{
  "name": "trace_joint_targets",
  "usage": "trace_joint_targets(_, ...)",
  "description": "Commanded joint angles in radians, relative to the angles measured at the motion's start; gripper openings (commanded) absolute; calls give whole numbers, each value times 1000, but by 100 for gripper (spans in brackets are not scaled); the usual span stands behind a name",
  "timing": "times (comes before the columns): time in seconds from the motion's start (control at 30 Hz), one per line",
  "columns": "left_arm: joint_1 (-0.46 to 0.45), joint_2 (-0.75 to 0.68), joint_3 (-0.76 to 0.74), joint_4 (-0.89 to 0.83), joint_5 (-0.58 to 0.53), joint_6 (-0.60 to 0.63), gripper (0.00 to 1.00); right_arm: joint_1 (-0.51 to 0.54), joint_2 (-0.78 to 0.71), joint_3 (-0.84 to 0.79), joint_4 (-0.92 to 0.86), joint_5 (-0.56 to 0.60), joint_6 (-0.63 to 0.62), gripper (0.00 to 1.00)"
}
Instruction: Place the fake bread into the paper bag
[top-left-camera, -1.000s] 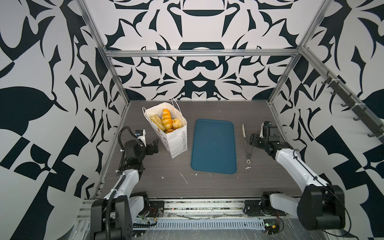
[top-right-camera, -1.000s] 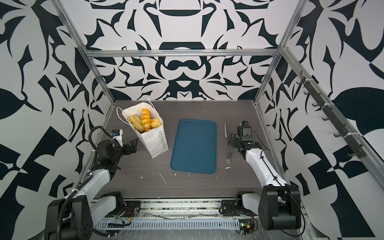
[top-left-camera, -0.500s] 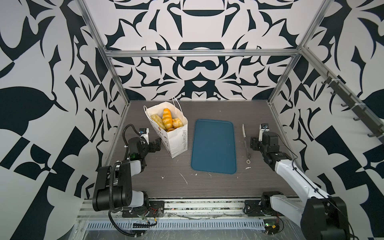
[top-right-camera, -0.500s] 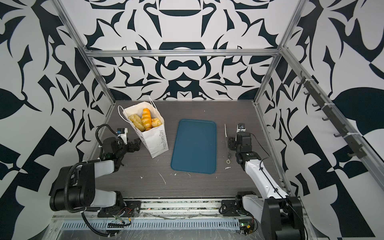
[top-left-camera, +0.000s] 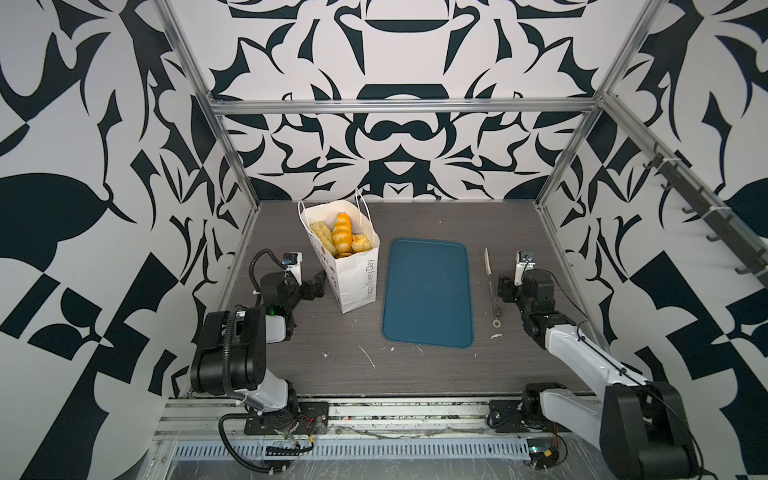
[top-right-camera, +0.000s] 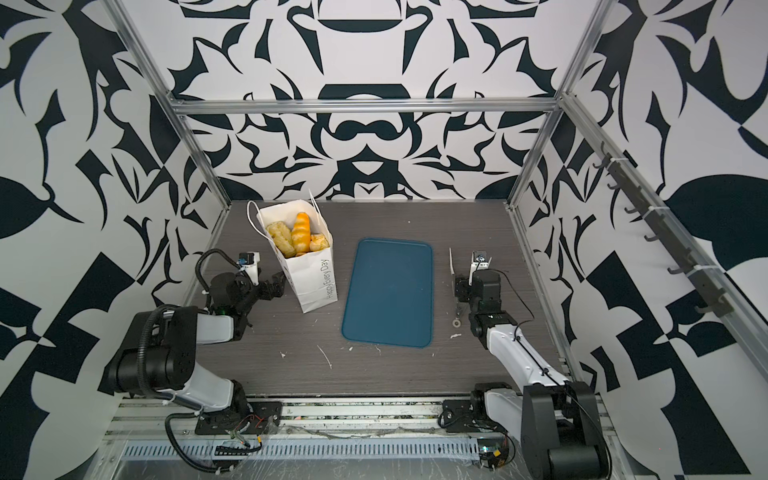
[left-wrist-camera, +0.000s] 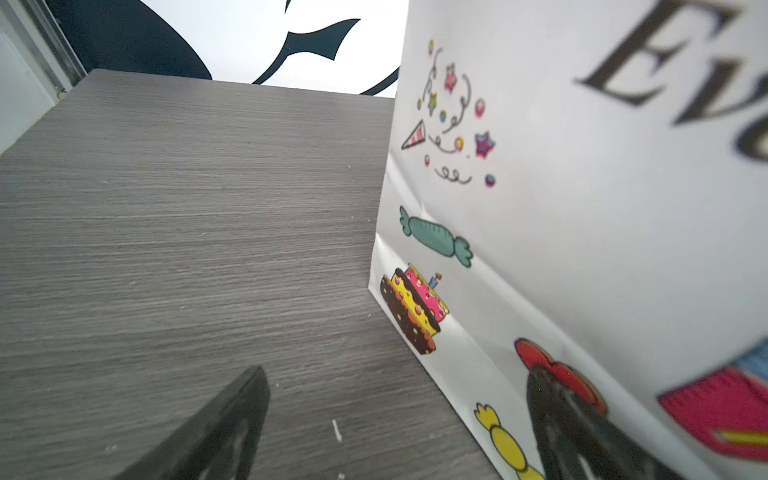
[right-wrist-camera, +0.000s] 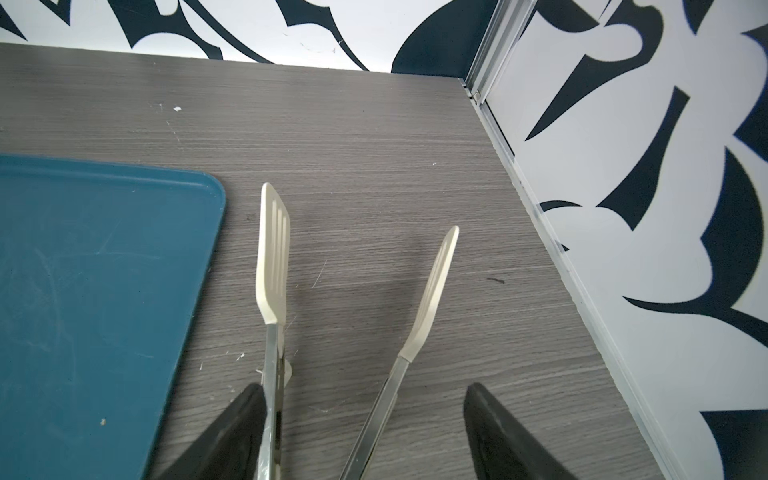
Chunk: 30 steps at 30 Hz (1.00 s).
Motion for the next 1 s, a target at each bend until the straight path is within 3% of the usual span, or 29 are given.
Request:
trace_joint_targets(0.0,-5,-8,-6,21,33,22,99,-13,18,-12,122,-3,-9,79)
trace_joint_targets(0.47,-9,12,1,47,41,23,99,-26,220,-53,407,-134,49,77)
trace_joint_targets(0.97,-9,7,-2,47,2,8,99,-25,427,-73,630,-219,17,77)
